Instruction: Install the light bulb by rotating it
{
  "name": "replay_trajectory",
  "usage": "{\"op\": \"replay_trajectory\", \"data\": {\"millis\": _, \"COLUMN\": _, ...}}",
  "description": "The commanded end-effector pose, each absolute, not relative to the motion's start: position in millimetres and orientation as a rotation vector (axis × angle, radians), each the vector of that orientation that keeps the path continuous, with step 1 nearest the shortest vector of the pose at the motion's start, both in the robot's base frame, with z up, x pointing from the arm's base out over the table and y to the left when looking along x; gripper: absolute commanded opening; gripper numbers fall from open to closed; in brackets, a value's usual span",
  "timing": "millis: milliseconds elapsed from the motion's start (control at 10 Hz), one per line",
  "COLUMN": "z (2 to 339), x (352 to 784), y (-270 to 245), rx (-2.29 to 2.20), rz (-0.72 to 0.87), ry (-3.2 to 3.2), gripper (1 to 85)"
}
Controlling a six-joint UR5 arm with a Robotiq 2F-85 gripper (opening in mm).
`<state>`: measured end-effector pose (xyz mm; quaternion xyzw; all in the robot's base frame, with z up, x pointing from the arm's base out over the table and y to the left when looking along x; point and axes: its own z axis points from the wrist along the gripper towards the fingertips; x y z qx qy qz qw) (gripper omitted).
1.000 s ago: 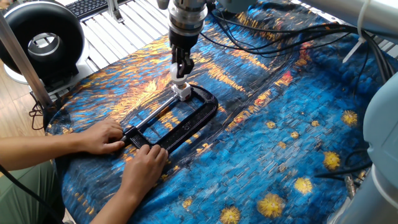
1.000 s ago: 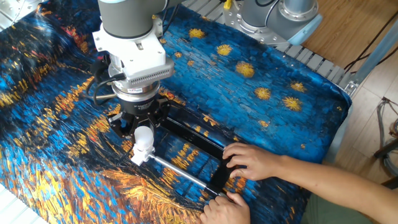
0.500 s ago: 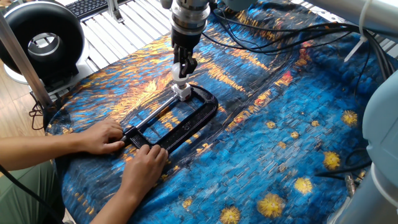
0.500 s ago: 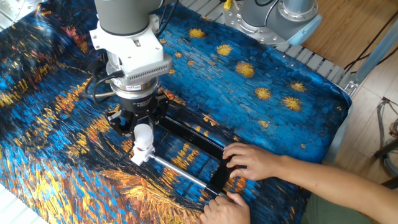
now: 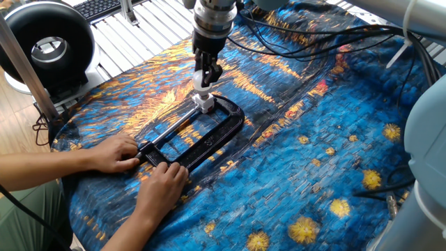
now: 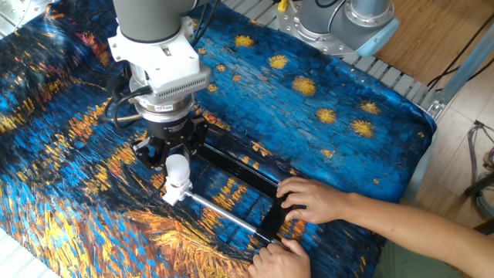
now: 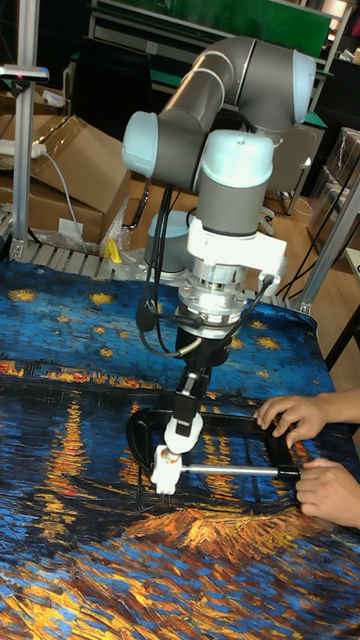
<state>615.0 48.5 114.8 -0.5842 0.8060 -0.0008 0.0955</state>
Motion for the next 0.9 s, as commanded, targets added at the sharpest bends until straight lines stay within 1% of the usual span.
{"op": "replay_trajectory", "data": {"millis": 0, "z": 115.0, "x": 619.1, "y": 52.9, "rx": -1.759, "rz": 0.03, "ry": 2.332, "gripper": 1.0}}
{"op": "replay_trajectory", "data": {"millis": 800, "z": 115.2, "x": 618.7, "y": 42.6, "rx": -1.779, "rz": 0.022, "ry": 2.32, "gripper": 1.0}}
